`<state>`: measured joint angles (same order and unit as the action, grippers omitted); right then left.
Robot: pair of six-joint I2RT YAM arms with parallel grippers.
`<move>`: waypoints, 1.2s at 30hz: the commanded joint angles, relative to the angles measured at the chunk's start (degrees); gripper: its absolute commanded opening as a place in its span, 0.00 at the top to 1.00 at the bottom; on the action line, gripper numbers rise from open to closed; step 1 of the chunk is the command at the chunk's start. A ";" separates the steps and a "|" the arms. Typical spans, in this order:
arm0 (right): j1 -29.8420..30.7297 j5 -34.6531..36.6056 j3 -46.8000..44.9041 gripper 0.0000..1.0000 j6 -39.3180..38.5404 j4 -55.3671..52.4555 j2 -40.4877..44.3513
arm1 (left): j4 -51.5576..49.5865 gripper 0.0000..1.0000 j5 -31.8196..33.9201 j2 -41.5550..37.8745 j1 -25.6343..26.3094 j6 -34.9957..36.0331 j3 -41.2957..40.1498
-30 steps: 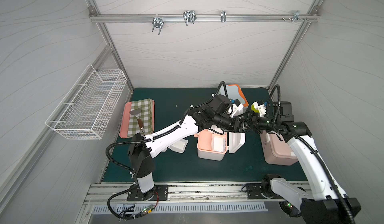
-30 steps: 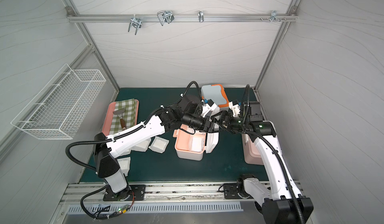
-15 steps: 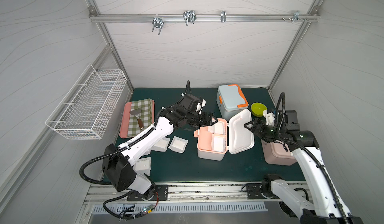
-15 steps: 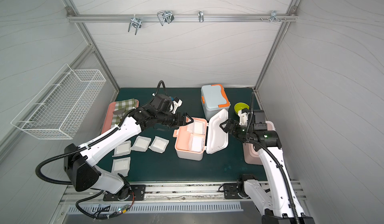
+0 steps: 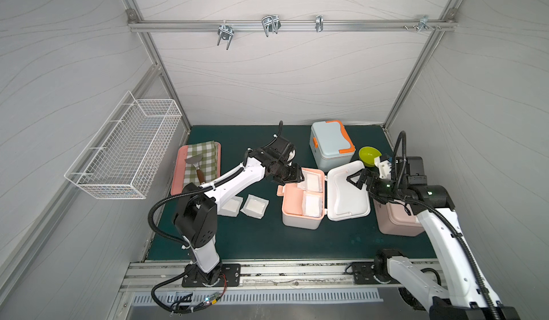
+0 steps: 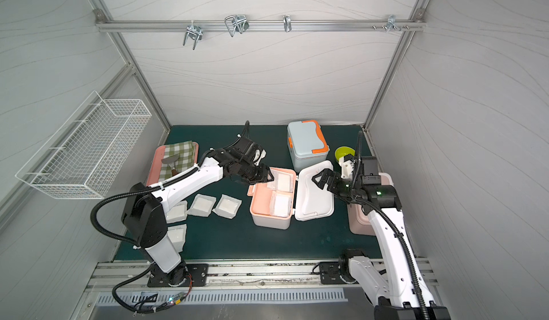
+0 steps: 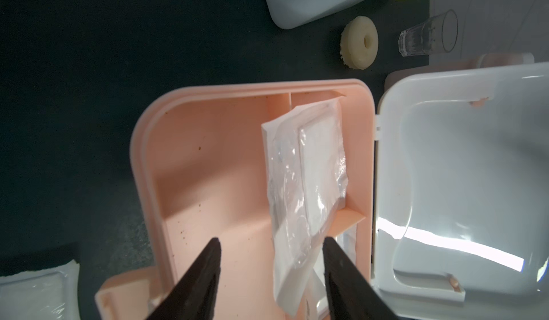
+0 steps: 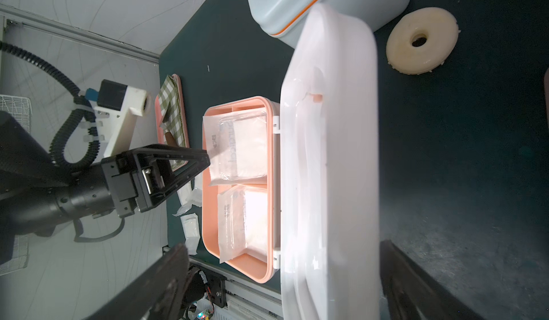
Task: Open first aid kits and take out gauze
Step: Pick up the gauze from the first aid kit.
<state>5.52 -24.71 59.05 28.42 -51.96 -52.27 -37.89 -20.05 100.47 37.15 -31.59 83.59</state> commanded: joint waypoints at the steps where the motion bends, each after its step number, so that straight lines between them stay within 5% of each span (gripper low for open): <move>1: -0.42 -1.12 -0.08 0.01 -1.53 -1.34 -0.11 | 1.55 0.58 -2.46 1.96 -0.67 -0.09 3.58; 12: -1.43 2.20 2.68 0.01 -3.79 -4.04 -0.26 | 6.31 1.00 -5.74 1.45 -1.16 -3.42 1.81; 19: -1.51 8.09 8.15 0.01 -6.06 -6.92 -0.55 | 11.67 1.00 -5.49 -8.52 -2.77 -8.51 -4.06; 25: -0.18 -3.04 11.30 0.01 -10.22 -4.63 0.11 | 15.09 1.00 -4.79 -17.69 -5.05 -12.98 -11.14; 31: 12.40 -2.86 12.93 0.01 -10.37 -2.28 -2.39 | 15.24 1.00 -0.82 -28.73 -7.97 -17.64 -19.93; 36: 24.66 1.47 13.29 0.01 -9.78 -0.32 -5.73 | 5.76 1.00 11.58 -38.59 -8.58 -22.66 -24.66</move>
<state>25.67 -25.19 71.31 19.59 -53.91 -56.75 -27.77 -16.99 66.15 28.88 -50.00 59.16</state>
